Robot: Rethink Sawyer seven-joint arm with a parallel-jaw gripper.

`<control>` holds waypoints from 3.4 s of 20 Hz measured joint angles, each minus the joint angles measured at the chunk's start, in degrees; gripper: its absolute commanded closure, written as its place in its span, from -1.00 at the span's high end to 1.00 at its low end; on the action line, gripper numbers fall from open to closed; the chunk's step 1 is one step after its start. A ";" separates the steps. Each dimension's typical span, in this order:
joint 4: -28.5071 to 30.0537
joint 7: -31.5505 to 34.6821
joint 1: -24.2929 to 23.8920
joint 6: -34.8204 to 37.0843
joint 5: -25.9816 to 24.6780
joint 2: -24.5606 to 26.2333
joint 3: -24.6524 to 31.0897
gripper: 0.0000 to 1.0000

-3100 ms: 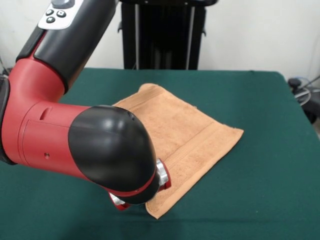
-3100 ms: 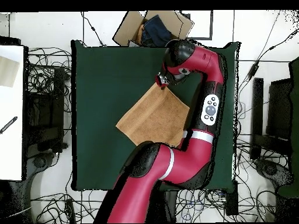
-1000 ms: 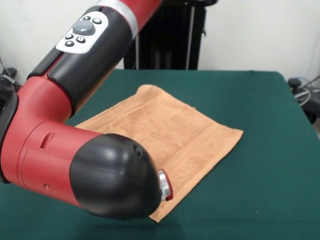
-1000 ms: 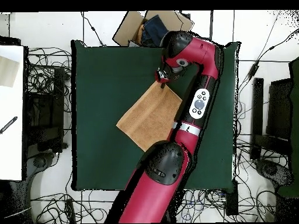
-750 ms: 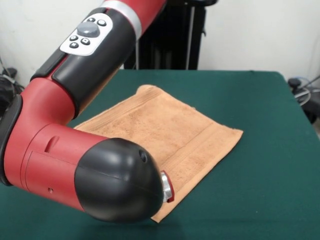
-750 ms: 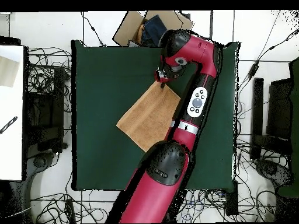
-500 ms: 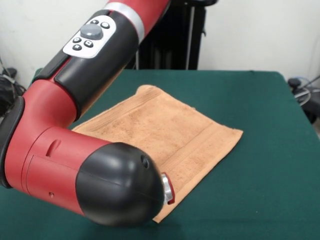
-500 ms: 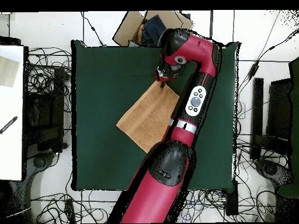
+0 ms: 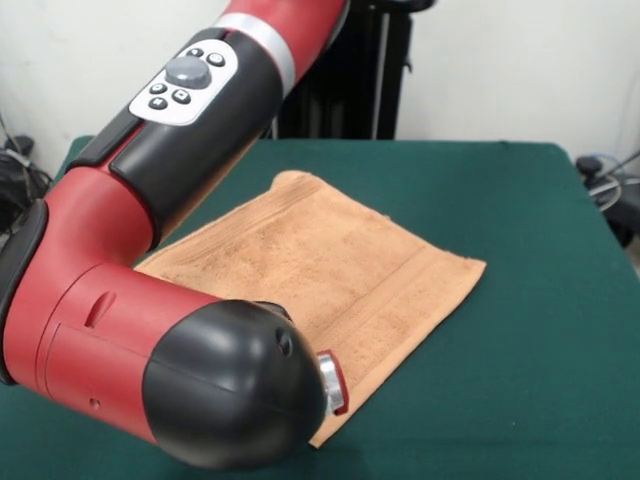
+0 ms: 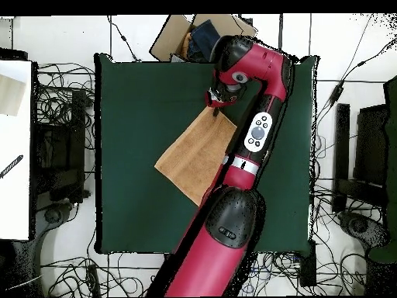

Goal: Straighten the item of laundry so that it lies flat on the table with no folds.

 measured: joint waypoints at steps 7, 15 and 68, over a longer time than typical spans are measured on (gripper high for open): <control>-0.02 0.00 -1.06 1.15 -7.64 0.34 6.58 -1.00; -0.04 0.00 -1.77 1.52 -17.21 0.62 14.16 -1.00; 2.16 0.00 -5.72 -0.36 -38.90 4.27 37.59 -1.00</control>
